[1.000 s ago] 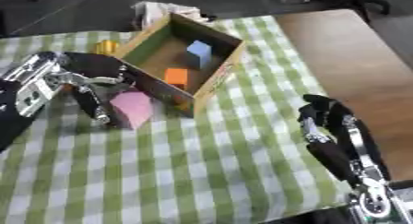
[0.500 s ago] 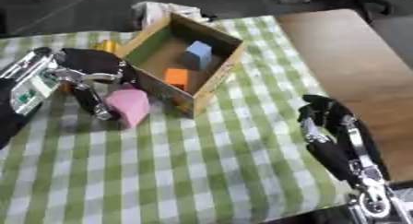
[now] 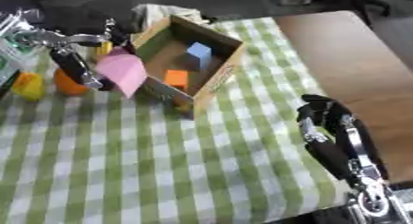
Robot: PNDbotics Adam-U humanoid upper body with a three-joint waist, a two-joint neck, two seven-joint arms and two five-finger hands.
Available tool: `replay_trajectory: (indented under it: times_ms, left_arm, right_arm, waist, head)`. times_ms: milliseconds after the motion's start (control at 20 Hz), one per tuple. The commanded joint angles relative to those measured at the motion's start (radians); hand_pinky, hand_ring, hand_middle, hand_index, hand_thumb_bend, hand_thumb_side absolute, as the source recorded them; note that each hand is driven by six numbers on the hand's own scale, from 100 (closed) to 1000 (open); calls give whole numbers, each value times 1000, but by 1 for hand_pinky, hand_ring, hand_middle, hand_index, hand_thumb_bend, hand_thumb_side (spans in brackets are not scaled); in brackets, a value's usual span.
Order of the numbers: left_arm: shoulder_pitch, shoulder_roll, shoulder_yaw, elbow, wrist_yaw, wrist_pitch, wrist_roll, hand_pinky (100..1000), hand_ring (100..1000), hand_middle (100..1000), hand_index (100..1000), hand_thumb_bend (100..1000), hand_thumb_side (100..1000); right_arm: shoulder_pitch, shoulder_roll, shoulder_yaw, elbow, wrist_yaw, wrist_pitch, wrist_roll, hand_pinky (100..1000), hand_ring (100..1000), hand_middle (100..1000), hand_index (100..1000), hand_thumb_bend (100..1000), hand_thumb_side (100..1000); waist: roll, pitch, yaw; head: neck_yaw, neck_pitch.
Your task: Pick up objects on the table and place them in the box.
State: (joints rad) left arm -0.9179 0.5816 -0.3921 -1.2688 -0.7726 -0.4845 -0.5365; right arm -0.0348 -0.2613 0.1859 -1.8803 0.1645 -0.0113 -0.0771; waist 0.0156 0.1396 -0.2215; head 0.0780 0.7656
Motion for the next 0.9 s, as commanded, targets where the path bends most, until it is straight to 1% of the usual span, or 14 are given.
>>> replay_trajectory:
  times_ms: [50, 300, 600, 750, 900]
  left_arm:
    - [-40, -45, 32, 76, -74, -9, 63, 733, 611, 593, 739, 434, 185]
    - [-59, -120, 53, 167, -174, -25, 201, 726, 616, 599, 746, 418, 167]
    - [-70, -157, 70, 206, -267, 9, 364, 721, 620, 606, 754, 436, 151]
    - [-73, -161, 73, 210, -280, 24, 407, 717, 623, 610, 759, 430, 148]
    - [-75, -168, 76, 219, -286, 37, 420, 718, 631, 620, 766, 437, 152]
  right_arm:
    - [-7, -15, -1, -13, -2, -2, 2, 676, 615, 611, 788, 100, 527]
    - [-8, -13, 4, -13, -5, -3, 7, 675, 615, 611, 788, 100, 528]
    - [-8, -11, 6, -12, -8, -3, 9, 675, 615, 610, 788, 100, 528]
    - [-8, -10, 6, -10, -8, -4, 10, 676, 615, 610, 788, 100, 529]
    - [-9, -10, 8, -10, -9, -4, 11, 676, 615, 610, 788, 100, 528]
  waist:
    - [-5, -15, -4]
    - [-8, -14, -13]
    - [-8, -15, -21]
    - [-7, -15, -23]
    - [-6, -16, -25]
  head:
    - [4, 4]
    - [12, 4]
    - [16, 4]
    - [14, 4]
    - [15, 4]
